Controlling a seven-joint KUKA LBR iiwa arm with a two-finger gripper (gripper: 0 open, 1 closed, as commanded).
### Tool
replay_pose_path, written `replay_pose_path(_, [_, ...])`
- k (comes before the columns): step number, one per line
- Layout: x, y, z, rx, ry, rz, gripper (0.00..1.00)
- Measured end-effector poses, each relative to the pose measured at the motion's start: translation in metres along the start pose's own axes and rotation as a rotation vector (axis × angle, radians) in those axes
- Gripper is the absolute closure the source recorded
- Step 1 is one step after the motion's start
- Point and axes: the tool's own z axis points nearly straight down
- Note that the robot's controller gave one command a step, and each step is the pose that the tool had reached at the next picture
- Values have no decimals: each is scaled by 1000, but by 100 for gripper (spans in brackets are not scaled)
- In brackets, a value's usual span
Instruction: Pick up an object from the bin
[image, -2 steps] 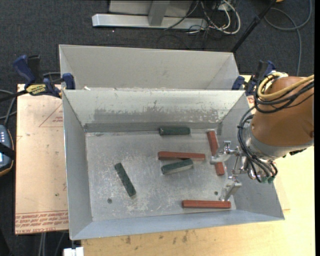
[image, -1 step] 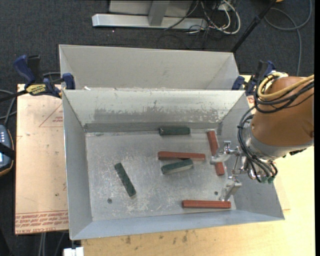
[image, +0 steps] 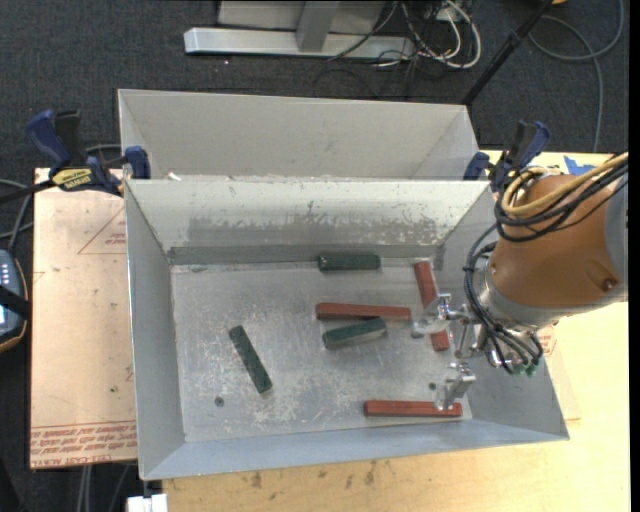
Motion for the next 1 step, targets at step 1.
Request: replay_pose_path(1, [-6,-53,54,-2,3,-15,0])
